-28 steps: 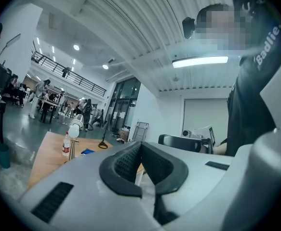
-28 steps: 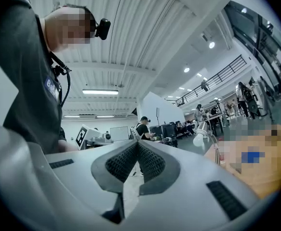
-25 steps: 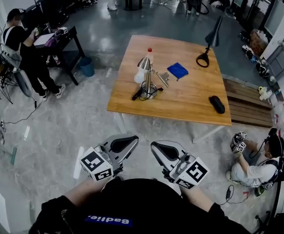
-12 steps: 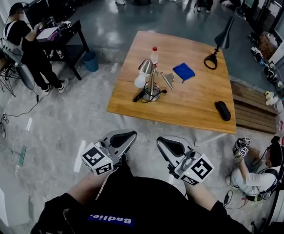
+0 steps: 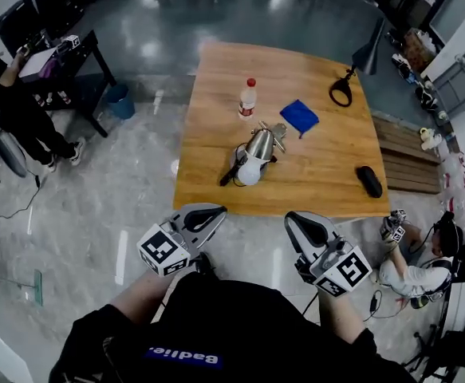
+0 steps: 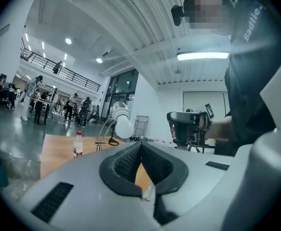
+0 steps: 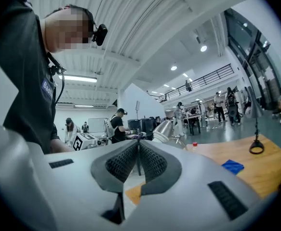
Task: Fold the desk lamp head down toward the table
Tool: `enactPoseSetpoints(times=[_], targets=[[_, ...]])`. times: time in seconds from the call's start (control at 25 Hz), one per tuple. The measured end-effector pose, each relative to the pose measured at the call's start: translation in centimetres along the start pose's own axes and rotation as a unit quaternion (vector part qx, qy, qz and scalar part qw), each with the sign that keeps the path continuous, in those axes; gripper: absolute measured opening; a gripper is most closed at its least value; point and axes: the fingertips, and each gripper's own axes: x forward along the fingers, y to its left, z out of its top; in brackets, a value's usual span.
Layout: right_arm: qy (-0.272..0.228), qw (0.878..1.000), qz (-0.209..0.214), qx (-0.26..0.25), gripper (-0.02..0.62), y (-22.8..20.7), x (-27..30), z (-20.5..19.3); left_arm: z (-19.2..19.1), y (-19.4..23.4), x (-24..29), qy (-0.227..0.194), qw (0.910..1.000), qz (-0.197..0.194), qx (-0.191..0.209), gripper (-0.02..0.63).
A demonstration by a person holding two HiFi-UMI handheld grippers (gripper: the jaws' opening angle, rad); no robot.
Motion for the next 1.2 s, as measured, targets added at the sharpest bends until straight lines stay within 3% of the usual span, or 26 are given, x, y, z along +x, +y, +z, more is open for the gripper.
enactPoseSetpoints(times=[0.16, 0.36, 0.68, 1.0, 1.2], targets=[[0.005, 0.999, -0.041, -0.017, 0.005, -2.9, 2.5, 0.6, -0.9, 4.8, 1.0, 0.016, 0.9997, -0.021, 0.001, 0.009], [0.006, 0.998, -0.049, -0.028, 0.005, -5.5, 4.2, 1.2, -1.1, 8.0, 3.4, 0.021, 0.9994, -0.03, 0.0, 0.009], [0.016, 0.999, -0.027, -0.024, 0.005, -11.1, 5.2, 0.7, -3.3, 12.2, 8.2, 0.042, 0.999, -0.002, -0.014, 0.009], [0.051, 0.998, -0.004, -0.044, 0.006, -15.3, 7.0, -0.7, -7.2, 15.8, 13.9, 0.086, 0.9956, -0.028, 0.023, 0.012], [0.086, 0.993, 0.019, -0.084, 0.036, -16.2, 8.7, -1.5, -8.8, 17.6, 15.8, 0.105, 0.9935, -0.031, 0.031, 0.014]])
